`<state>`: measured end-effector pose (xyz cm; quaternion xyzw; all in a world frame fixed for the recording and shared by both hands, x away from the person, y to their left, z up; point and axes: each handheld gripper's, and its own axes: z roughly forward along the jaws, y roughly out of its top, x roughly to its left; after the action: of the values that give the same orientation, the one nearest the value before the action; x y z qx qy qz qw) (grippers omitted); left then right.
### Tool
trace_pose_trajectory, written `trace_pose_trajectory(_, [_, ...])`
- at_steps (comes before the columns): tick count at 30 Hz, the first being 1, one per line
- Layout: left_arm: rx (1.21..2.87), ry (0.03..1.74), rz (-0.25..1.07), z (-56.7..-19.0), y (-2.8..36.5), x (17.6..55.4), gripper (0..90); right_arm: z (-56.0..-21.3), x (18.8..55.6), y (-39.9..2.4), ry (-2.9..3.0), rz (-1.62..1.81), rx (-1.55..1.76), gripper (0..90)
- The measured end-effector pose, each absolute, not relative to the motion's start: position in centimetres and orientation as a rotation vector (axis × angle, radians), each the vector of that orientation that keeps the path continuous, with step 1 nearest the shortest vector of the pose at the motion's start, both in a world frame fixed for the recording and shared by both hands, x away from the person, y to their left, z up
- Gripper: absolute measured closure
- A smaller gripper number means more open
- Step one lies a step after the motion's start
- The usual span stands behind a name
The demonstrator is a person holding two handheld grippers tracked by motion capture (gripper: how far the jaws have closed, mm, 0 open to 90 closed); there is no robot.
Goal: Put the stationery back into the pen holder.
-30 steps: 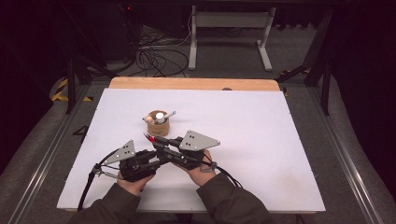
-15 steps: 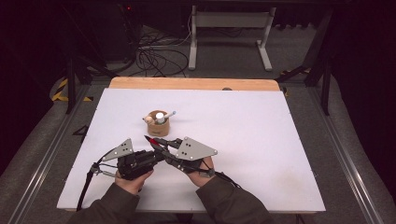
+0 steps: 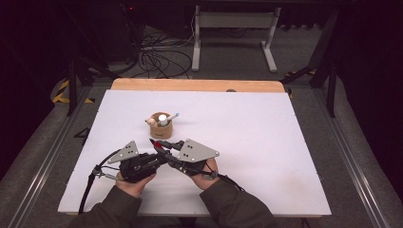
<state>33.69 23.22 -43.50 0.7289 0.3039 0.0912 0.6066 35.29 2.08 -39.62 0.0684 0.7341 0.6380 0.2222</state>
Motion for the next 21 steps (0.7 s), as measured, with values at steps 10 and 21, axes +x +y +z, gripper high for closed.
trace_pose_trajectory(10, [1.723,0.716,0.216,-43.54,22.92,33.73,79.4,-39.44,35.49,1.92,2.067,1.754,0.218,72.1])
trace_pose_trajectory(21, [1.764,0.699,0.251,-43.24,22.69,33.46,79.4,-38.78,35.62,1.37,2.097,1.762,0.262,64.7])
